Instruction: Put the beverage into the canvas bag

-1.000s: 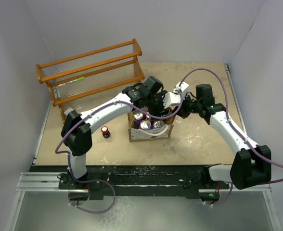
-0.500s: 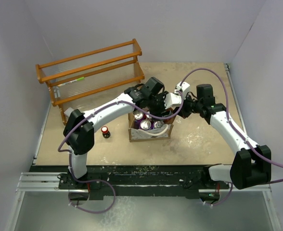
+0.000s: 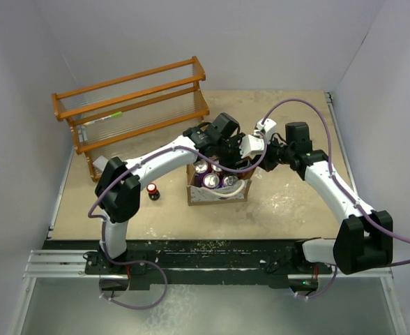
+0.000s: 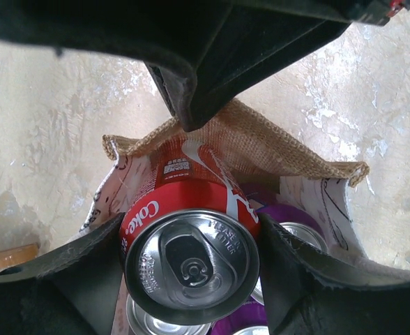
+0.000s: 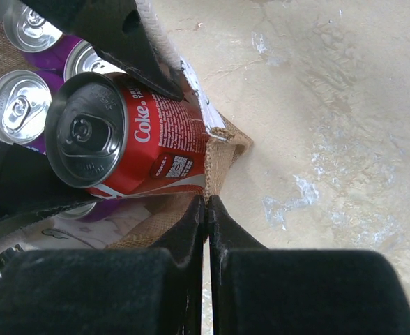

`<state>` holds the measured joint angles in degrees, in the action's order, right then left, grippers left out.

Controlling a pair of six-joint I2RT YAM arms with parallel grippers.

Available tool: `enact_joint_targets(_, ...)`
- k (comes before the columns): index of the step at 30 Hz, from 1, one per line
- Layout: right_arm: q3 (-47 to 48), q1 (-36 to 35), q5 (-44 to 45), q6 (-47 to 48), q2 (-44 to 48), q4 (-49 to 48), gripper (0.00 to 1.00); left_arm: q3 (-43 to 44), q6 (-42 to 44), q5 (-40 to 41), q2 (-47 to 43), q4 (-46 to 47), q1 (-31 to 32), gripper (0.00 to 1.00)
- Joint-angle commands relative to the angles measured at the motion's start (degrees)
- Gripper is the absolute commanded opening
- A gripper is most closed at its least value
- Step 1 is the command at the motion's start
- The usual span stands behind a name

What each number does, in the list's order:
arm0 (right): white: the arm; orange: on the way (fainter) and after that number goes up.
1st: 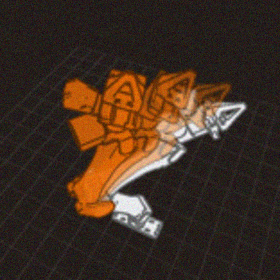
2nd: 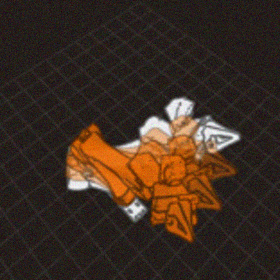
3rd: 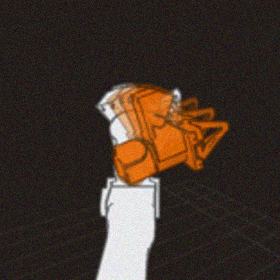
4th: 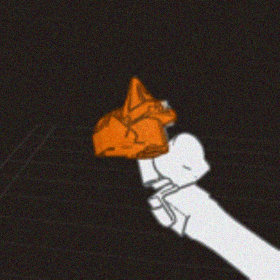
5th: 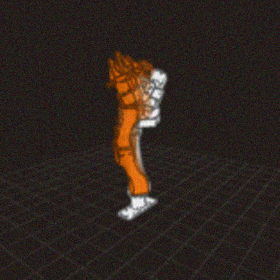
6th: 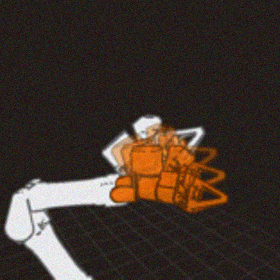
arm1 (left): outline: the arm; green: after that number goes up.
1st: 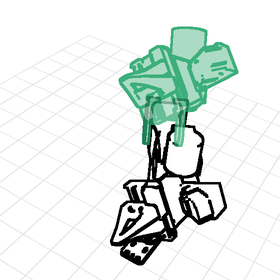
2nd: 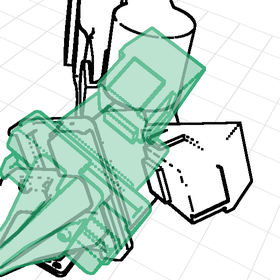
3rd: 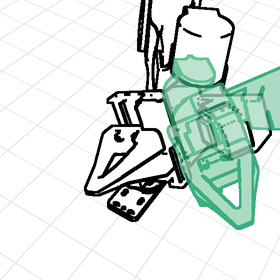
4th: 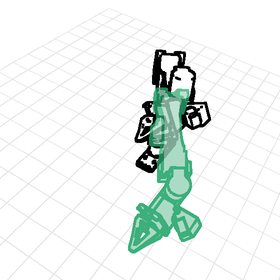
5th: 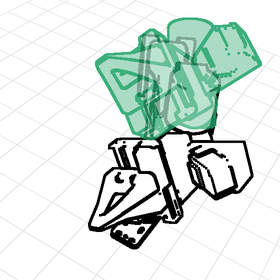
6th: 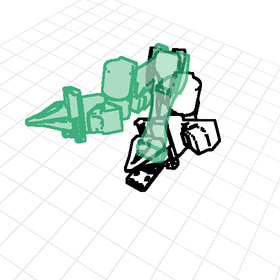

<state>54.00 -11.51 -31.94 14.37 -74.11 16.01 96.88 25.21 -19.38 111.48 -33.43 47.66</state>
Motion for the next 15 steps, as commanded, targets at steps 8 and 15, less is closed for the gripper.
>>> enact_joint_targets(8,2.0,0.2,-2.1,0.9,3.1,-3.9,0.00,2.1,-4.6,2.0,4.1,3.9,-0.5,0.75)
enact_joint_targets(15,2.0,0.2,-2.8,0.9,3.3,-3.9,0.00,2.0,-5.2,2.7,3.6,3.7,-0.5,0.80)
